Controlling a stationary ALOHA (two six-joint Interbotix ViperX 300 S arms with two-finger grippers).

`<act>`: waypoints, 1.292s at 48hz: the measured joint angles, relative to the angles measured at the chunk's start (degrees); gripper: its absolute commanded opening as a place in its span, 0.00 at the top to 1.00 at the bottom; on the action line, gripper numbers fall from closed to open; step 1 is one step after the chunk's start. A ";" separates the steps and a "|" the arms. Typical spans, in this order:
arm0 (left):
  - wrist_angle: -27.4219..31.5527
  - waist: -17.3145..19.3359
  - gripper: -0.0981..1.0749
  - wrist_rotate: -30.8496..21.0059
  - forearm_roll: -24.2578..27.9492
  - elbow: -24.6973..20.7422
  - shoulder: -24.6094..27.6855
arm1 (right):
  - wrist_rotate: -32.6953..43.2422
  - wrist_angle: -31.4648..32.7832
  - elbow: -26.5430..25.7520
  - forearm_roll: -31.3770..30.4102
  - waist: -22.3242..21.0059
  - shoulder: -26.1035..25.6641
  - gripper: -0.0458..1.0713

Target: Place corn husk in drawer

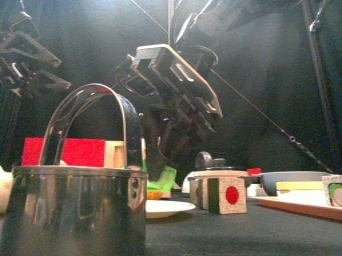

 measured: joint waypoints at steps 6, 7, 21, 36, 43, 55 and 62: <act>0.00 0.00 0.16 0.09 0.00 -0.09 0.00 | 0.00 -0.62 -0.79 -3.96 -0.44 -1.93 0.49; 0.00 0.00 0.16 0.00 0.00 0.00 0.00 | 0.00 -0.88 -0.88 -4.75 -0.62 -2.37 0.49; 0.44 0.00 0.16 0.09 0.00 0.00 0.00 | 0.00 -11.25 -1.67 -10.81 -6.42 -5.01 0.49; 0.79 0.09 0.16 0.09 0.09 0.00 0.00 | 0.18 -27.42 -1.67 -13.36 -12.57 -4.31 0.48; 0.79 0.00 0.16 0.09 0.09 0.00 0.00 | 0.09 -30.06 -1.76 -13.62 -13.27 -2.37 0.48; 0.88 0.00 0.16 0.09 0.00 0.00 -0.09 | 0.00 -30.85 -2.72 -13.62 -13.27 -0.88 0.47; 0.88 0.00 0.16 0.09 0.00 0.00 0.00 | 0.00 -30.76 -3.34 -13.89 -13.27 -0.09 0.47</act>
